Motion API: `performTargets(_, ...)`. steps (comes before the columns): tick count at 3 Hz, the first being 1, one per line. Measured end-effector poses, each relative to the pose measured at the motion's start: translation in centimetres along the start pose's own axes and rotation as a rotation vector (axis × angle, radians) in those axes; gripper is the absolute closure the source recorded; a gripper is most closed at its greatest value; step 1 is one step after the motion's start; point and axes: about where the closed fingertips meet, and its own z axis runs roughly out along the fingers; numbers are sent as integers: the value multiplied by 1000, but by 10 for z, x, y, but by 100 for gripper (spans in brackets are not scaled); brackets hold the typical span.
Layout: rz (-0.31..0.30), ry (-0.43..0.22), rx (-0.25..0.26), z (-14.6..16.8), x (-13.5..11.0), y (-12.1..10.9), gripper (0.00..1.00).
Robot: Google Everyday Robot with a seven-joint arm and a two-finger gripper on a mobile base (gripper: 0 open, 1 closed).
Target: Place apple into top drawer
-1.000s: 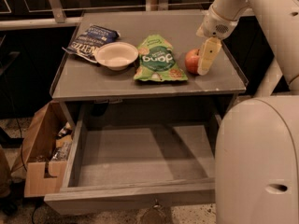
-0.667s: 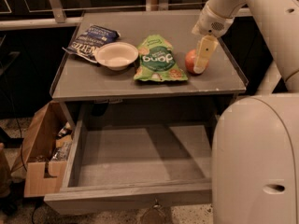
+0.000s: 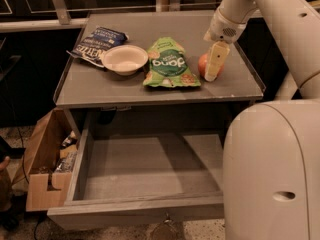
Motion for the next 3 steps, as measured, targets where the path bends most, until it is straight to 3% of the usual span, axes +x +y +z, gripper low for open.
performTargets(2,23,-4,-21,15,6,-3,0)
performTargets(3,23,-4,-21,15,6,-3,19)
